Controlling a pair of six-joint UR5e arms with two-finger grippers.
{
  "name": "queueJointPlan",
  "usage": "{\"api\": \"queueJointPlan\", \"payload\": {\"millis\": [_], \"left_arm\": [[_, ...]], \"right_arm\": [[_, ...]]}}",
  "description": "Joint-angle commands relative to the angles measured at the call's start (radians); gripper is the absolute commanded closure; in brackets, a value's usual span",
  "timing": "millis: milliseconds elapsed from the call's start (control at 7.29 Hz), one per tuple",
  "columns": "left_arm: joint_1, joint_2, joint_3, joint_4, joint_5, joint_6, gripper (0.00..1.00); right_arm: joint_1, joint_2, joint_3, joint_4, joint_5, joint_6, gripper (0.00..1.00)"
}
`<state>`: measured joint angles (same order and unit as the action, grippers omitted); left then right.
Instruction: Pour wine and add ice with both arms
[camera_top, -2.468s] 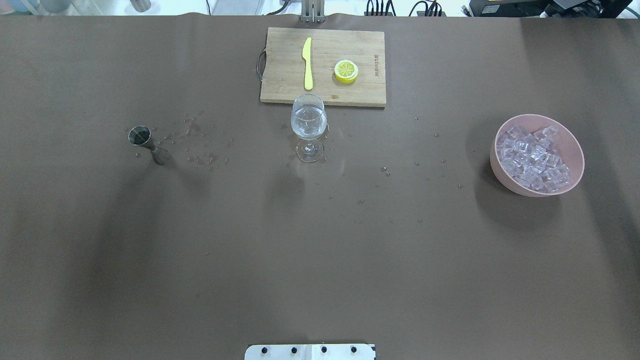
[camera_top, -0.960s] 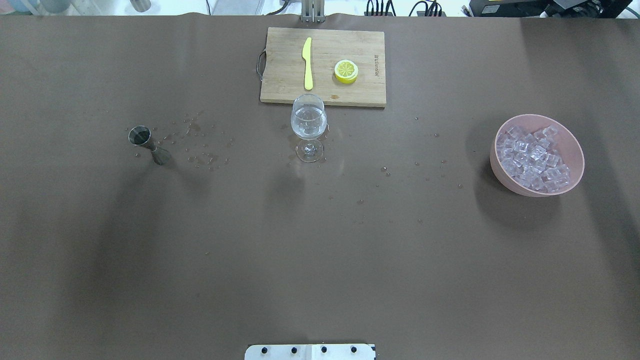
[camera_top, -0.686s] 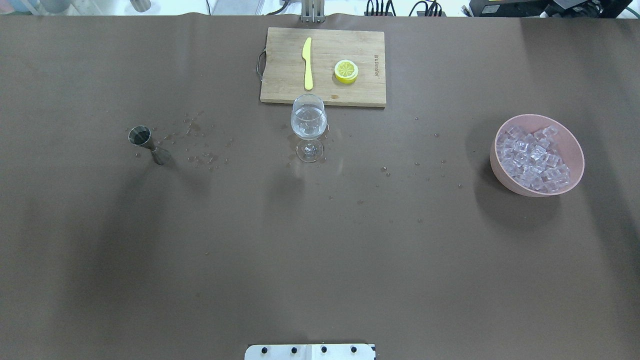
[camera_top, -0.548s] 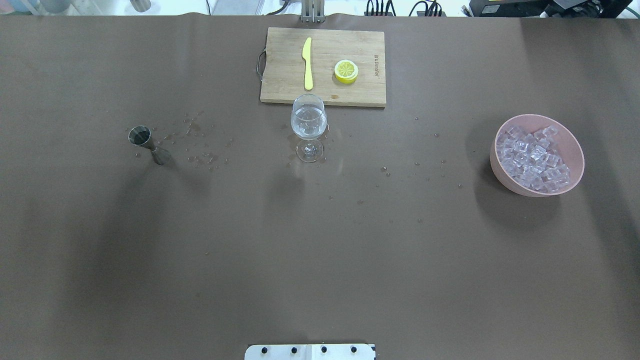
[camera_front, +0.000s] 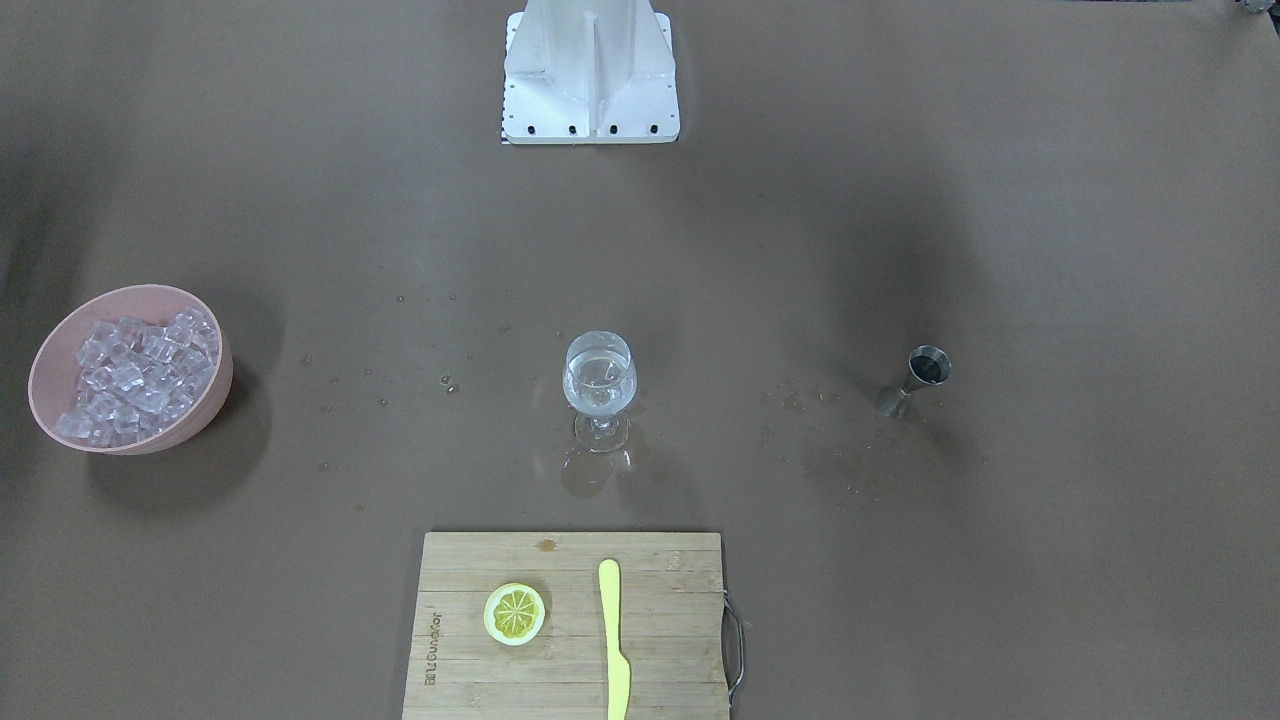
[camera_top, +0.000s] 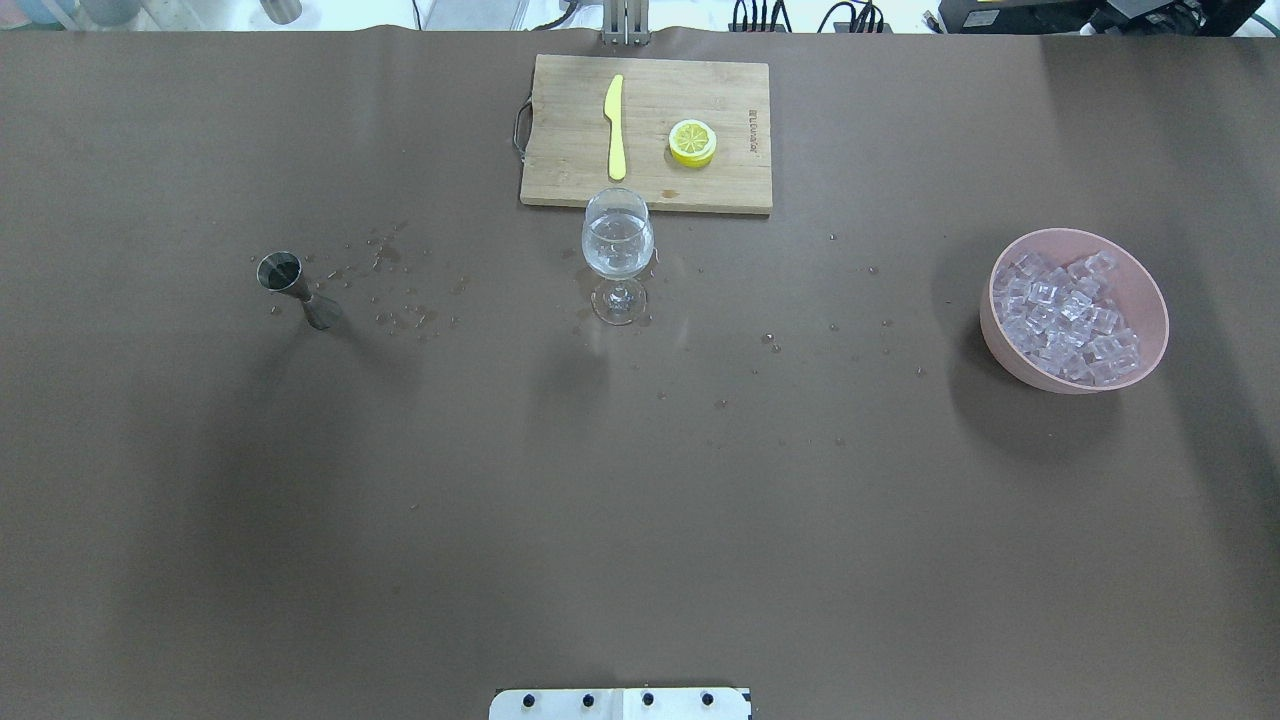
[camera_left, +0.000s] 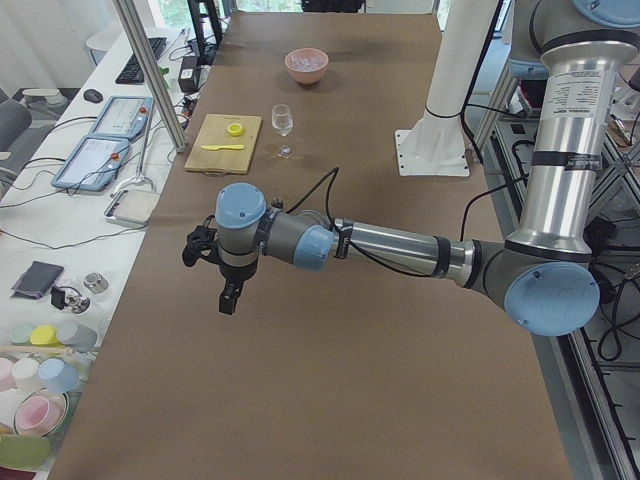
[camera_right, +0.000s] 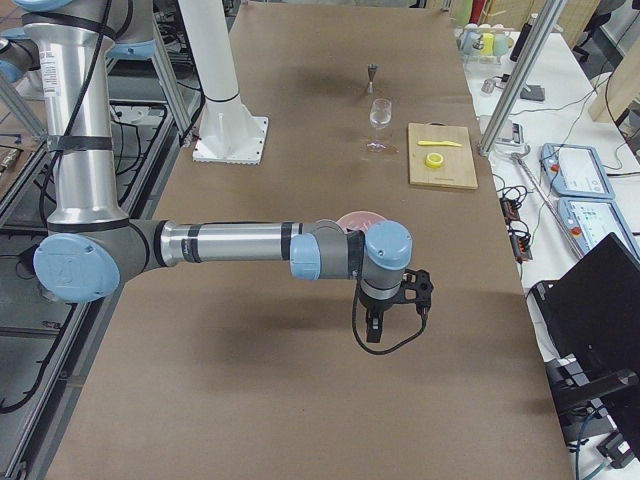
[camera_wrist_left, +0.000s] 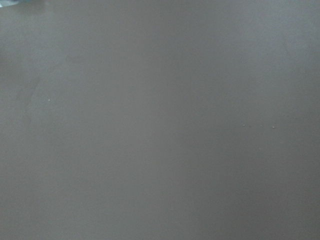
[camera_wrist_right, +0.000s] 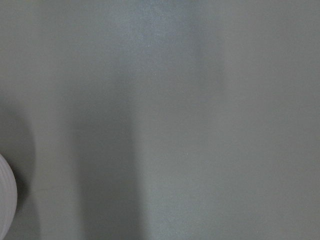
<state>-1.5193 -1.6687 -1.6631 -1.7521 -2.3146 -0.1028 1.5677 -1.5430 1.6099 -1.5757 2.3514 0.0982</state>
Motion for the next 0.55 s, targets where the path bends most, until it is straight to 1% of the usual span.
{"api": "queueJointPlan", "payload": {"millis": [0, 137, 411], "left_arm": [[0.014, -0.005, -0.024, -0.009, -0.008, -0.093, 0.02], [0.045, -0.003, -0.080, -0.001, -0.005, -0.162, 0.02], [0.135, -0.003, -0.188, -0.006, 0.004, -0.482, 0.02]], "right_arm": [[0.000, 0.001, -0.001, -0.001, -0.001, 0.000, 0.00], [0.000, 0.001, -0.002, -0.001, -0.001, 0.000, 0.00], [0.000, 0.000, 0.001, 0.000, -0.003, 0.000, 0.00]]}}
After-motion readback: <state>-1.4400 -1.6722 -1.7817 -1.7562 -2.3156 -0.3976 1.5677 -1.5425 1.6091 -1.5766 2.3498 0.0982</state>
